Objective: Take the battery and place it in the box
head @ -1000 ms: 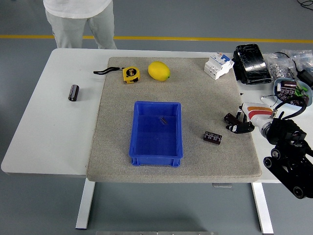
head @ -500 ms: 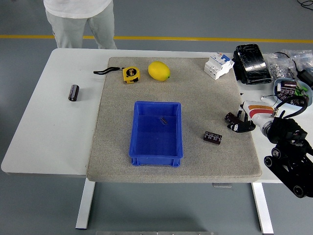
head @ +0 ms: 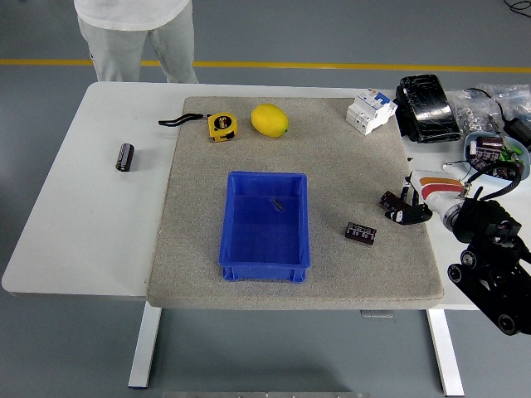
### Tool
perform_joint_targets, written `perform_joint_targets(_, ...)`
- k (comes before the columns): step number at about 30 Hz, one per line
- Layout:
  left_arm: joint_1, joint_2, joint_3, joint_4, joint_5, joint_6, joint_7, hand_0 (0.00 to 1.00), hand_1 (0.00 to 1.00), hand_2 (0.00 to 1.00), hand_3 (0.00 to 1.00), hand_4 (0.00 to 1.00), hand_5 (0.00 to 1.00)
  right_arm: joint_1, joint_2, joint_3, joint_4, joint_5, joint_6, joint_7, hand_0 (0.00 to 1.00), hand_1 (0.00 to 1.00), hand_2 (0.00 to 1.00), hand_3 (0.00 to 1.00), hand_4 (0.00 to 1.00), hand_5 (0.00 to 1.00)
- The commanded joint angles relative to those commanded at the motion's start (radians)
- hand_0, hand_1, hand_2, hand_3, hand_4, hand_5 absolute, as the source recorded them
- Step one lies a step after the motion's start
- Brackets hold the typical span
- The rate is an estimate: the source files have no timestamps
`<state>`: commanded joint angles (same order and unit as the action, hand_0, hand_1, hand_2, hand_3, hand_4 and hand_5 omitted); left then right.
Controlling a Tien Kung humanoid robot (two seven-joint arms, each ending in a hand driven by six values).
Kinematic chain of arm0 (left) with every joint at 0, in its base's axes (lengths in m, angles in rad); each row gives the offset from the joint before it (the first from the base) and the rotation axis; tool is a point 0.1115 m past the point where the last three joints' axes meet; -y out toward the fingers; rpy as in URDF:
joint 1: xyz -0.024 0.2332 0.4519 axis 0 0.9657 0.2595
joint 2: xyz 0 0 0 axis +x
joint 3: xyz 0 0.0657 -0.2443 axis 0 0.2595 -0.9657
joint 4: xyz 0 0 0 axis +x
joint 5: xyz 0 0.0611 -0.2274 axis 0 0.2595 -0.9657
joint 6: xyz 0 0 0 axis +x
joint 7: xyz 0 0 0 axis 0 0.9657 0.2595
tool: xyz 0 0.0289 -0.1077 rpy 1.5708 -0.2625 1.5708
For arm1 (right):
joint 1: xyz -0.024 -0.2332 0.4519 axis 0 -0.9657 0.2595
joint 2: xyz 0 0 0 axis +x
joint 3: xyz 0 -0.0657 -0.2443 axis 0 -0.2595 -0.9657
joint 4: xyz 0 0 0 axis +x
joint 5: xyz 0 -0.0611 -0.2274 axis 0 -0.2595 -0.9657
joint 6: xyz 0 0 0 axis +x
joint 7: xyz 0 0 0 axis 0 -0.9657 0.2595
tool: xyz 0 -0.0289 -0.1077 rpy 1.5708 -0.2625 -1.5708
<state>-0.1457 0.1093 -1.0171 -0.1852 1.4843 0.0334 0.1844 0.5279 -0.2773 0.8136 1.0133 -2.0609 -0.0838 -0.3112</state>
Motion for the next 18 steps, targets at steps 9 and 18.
perform_joint_targets(9, -0.001, 0.001, 0.007, 0.000, -0.007, 0.000, -0.002, 0.602, 0.568, 0.611, 0.688, 0.737, 0.705, -0.003, 0.006, -0.003, 0.006, 0.056, -0.038, 0.001, 0.315, 0.266, 0.339, 0.447, 0.907, 0.002)
perform_joint_targets(18, -0.001, 0.000, 0.011, 0.000, -0.010, -0.001, -0.001, 0.603, 0.568, 0.613, 0.689, 0.736, 0.705, -0.002, 0.009, -0.006, 0.002, 0.055, -0.036, 0.000, 0.324, 0.270, 0.338, 0.441, 0.897, 0.002)
